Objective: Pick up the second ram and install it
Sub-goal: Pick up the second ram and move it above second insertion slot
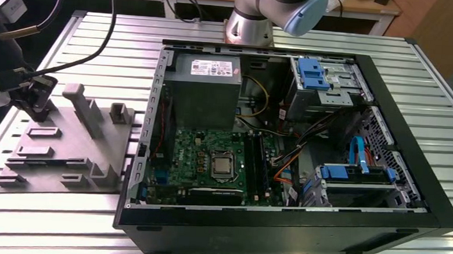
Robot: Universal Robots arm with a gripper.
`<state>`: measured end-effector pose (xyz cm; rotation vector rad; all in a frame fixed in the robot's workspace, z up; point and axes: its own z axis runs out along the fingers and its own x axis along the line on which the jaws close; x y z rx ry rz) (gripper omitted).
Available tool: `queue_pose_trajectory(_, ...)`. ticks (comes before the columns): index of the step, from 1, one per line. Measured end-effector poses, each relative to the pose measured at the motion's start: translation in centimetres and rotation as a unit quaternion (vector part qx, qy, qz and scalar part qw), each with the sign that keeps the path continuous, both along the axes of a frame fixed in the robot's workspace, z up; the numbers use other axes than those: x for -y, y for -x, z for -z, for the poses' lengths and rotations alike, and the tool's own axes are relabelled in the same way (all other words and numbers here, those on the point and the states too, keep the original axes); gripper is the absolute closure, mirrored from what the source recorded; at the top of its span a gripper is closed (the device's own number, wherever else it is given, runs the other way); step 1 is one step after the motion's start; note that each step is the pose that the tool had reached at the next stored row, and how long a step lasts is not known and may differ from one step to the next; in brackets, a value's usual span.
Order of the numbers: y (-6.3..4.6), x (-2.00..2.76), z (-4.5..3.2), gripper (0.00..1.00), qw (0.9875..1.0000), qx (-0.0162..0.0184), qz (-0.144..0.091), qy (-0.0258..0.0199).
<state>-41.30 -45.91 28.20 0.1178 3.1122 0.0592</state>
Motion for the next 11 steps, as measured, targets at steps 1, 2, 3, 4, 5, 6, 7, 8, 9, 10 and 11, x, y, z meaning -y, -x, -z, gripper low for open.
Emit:
queue_pose_trajectory(1,0.0,0.0,0.03,0.9,1.0,0.0001,-0.001,0.0)
queue_pose_trajectory(2,0.0,0.0,0.06,0.9,1.0,0.0001,-0.005,0.0)
queue_pose_trajectory(3,0.0,0.0,0.1,0.9,0.9999,0.0001,-0.011,0.0)
queue_pose_trajectory(4,0.01,0.0,0.12,0.9,0.9999,0.0,-0.016,0.0001)
queue_pose_trajectory(5,0.0,0.0,0.15,0.9,0.9998,0.0,-0.021,0.0)
queue_pose_trajectory(6,0.0,0.0,0.18,0.9,0.9997,0.0,-0.026,0.0)
queue_pose_trajectory(7,0.0,0.0,0.2,0.9,0.9995,-0.0001,-0.032,0.0001)
queue_pose_trajectory(8,0.0,0.0,0.24,0.9,0.9993,0.0,-0.038,0.0)
queue_pose_trajectory(9,0.0,0.0,0.28,0.9,0.9989,0.0,-0.046,0.0)
queue_pose_trajectory(10,0.0,0.0,0.3,0.9,0.9986,-0.0001,-0.053,0.0)
queue_pose_trajectory(11,0.0,0.0,0.32,0.9,0.9982,-0.0001,-0.061,0.0001)
